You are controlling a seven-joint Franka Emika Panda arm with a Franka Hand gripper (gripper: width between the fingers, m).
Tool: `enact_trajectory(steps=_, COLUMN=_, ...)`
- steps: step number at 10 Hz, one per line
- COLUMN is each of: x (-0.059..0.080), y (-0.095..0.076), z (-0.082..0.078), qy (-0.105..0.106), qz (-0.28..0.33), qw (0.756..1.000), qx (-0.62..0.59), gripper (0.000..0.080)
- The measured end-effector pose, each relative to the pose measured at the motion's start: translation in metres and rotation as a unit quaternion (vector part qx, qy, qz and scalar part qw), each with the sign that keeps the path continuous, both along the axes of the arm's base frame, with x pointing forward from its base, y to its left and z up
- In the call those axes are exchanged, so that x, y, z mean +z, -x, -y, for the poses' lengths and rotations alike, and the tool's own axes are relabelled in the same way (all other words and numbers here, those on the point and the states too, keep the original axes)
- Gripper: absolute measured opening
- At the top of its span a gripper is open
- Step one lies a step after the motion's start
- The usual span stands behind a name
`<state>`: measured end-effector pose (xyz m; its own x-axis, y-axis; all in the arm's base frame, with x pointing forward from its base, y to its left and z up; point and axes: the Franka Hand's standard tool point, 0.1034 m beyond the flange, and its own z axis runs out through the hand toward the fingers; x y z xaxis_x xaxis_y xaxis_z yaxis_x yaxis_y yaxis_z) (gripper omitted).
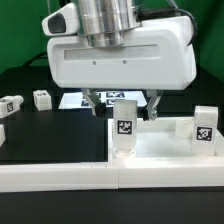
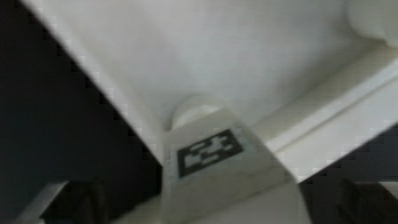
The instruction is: Assemble square table
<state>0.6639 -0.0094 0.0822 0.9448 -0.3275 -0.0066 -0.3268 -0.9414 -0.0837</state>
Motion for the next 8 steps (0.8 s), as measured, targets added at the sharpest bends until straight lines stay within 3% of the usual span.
enact_trajectory(steps=1, x=-0.0012, y=0.0002, z=0.0001, qy=0.002, qz=0.001, qw=1.000, qx=0.025, gripper=0.0649)
enact_trajectory(steps=2, x=-0.0010, y=0.0001, z=0.0009, qy=0.002, qz=0.001, qw=1.000, qx=0.025, gripper=0.0527)
enact_trajectory(steps=3, x=-0.0010, y=0.0001, z=0.0008, qy=0.002, qz=0.001, qw=1.000, qx=0.019, gripper=0.0527)
enact_trajectory(steps=5, x=-0.0011, y=0.0001, z=0.0006, qy=0.001, qz=-0.001, qw=1.000, qx=-0.007, gripper=0.0285)
enact_trajectory(steps=8, x=-0.0011, y=0.0001, z=0.0002, qy=-0.002, qz=-0.009, qw=0.995, qx=-0.100, gripper=0.0285)
